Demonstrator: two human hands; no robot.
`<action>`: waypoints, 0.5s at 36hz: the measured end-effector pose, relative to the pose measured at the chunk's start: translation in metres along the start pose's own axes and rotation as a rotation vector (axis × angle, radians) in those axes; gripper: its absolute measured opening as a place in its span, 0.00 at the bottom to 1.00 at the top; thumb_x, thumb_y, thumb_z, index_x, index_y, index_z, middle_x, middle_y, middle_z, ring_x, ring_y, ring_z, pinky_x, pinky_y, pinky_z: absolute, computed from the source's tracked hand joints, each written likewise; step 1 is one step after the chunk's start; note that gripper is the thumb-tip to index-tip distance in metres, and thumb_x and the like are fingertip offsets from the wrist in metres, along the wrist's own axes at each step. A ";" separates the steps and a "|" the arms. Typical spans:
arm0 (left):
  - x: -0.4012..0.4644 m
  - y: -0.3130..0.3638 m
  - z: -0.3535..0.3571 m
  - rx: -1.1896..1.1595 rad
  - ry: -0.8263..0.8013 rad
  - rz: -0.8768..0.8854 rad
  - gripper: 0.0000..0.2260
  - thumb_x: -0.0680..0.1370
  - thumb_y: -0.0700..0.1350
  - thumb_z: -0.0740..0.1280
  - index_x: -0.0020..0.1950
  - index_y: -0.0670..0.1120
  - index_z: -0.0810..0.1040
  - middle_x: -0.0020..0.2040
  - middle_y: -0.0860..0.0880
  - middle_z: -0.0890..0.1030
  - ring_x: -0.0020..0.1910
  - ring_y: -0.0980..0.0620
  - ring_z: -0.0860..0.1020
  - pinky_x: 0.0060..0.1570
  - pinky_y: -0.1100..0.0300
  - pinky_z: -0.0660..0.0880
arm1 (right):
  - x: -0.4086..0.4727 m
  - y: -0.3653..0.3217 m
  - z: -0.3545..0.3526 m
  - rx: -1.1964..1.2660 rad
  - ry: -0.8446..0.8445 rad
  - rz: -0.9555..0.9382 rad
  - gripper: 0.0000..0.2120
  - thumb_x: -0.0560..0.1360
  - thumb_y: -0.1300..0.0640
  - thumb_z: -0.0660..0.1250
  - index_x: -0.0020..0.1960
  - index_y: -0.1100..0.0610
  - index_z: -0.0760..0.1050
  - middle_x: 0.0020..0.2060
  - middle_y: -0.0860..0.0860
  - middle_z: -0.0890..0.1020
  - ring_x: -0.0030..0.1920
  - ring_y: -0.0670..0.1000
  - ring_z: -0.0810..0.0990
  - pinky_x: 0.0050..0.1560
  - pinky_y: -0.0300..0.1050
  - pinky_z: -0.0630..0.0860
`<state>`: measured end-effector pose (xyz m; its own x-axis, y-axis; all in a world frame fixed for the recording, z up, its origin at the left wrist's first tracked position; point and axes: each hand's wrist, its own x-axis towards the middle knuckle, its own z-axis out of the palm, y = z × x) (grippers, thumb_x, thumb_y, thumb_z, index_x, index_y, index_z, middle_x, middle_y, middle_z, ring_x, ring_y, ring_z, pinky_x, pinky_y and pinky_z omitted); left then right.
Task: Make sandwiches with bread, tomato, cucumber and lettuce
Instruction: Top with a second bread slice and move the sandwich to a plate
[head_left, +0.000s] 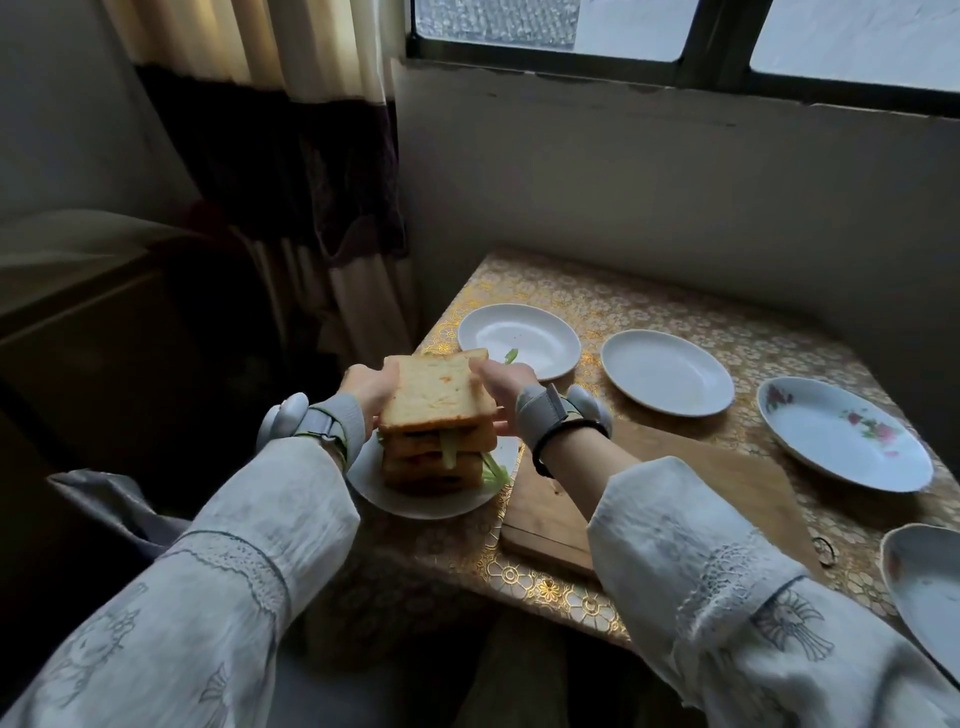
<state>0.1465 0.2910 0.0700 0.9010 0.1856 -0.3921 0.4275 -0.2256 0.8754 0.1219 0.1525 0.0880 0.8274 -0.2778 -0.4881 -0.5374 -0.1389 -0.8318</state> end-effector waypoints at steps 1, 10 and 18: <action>0.001 -0.001 0.000 0.001 0.011 -0.003 0.24 0.81 0.53 0.56 0.70 0.36 0.66 0.61 0.44 0.76 0.54 0.48 0.76 0.48 0.59 0.73 | 0.000 0.000 0.000 -0.006 0.014 -0.005 0.28 0.72 0.46 0.62 0.67 0.61 0.68 0.61 0.57 0.77 0.58 0.60 0.79 0.58 0.57 0.78; -0.005 -0.003 -0.001 0.076 0.061 0.046 0.14 0.80 0.45 0.58 0.58 0.38 0.78 0.58 0.41 0.79 0.58 0.42 0.78 0.62 0.54 0.74 | -0.007 0.007 -0.012 0.057 -0.046 0.029 0.14 0.78 0.56 0.58 0.62 0.58 0.70 0.52 0.54 0.78 0.42 0.51 0.78 0.30 0.39 0.71; -0.017 -0.009 0.001 0.248 0.103 0.075 0.18 0.79 0.41 0.54 0.63 0.33 0.74 0.67 0.33 0.71 0.67 0.36 0.70 0.66 0.46 0.69 | -0.008 0.014 -0.015 0.119 -0.054 0.033 0.17 0.78 0.58 0.62 0.65 0.61 0.71 0.41 0.53 0.78 0.34 0.48 0.76 0.29 0.40 0.74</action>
<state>0.1276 0.2888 0.0689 0.9238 0.2529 -0.2873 0.3767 -0.4676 0.7997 0.1056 0.1387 0.0837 0.8190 -0.2287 -0.5262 -0.5436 -0.0158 -0.8392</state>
